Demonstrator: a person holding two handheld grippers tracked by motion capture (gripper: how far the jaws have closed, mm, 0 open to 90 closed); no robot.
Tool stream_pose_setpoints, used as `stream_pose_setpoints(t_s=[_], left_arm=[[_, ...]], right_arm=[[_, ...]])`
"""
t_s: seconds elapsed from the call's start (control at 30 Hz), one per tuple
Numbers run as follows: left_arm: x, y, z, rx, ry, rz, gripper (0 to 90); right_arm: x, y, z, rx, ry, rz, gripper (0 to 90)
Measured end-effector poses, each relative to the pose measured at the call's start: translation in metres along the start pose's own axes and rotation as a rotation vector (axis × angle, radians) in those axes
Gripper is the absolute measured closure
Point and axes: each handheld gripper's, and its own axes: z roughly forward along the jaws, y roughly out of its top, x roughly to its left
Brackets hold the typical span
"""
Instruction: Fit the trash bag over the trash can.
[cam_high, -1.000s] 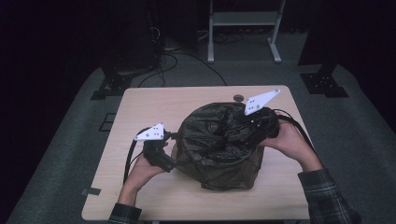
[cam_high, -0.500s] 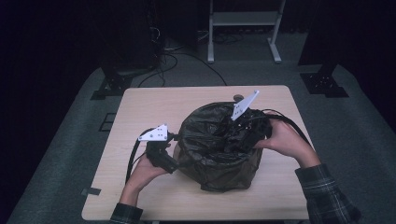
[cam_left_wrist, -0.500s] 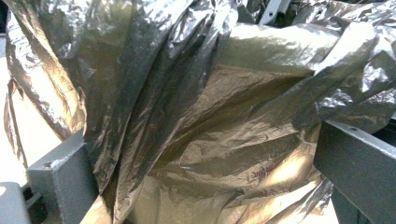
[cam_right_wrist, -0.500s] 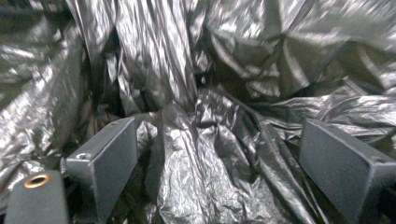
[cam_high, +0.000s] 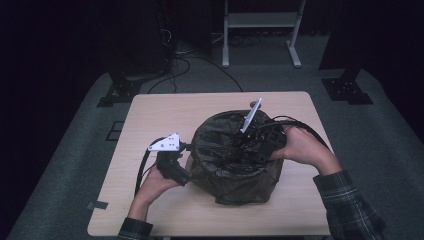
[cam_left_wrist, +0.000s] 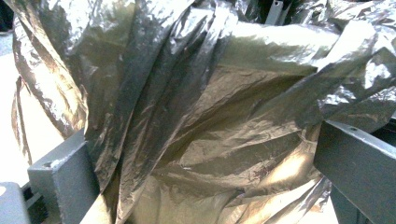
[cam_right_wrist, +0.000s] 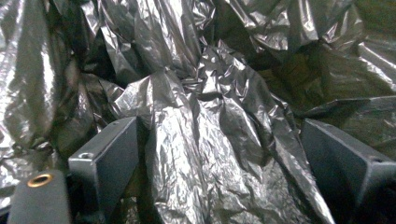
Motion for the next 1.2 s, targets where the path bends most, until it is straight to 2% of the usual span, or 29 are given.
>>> stream_pose_setpoints(t_s=[0.1,0.2,0.27,0.47,0.57,0.9,1.2], left_arm=[[0.000,0.000,0.000,0.001,0.000,0.000,0.0],[0.000,0.000,-0.001,-0.001,-0.001,0.002,0.0],[0.000,0.001,-0.001,-0.003,-0.001,0.001,0.0],[-0.001,0.001,-0.001,-0.010,-0.001,-0.001,0.0],[-0.001,0.002,-0.002,-0.010,-0.002,0.001,0.0],[-0.001,0.003,-0.004,-0.025,-0.007,0.005,0.0],[-0.002,0.003,-0.005,-0.031,-0.011,0.008,0.0]], right_arm=[[0.001,0.002,0.000,0.024,-0.003,-0.006,12.1],[0.000,0.004,-0.003,-0.043,0.012,-0.011,12.1],[0.001,0.006,-0.008,-0.082,0.007,-0.014,12.1],[0.004,0.021,-0.023,-0.135,-0.044,-0.035,12.0],[0.004,0.032,-0.026,-0.165,-0.043,-0.044,12.0],[0.002,0.066,-0.007,-0.189,-0.011,-0.069,11.5],[-0.008,0.084,0.012,-0.181,-0.040,-0.062,10.7]])
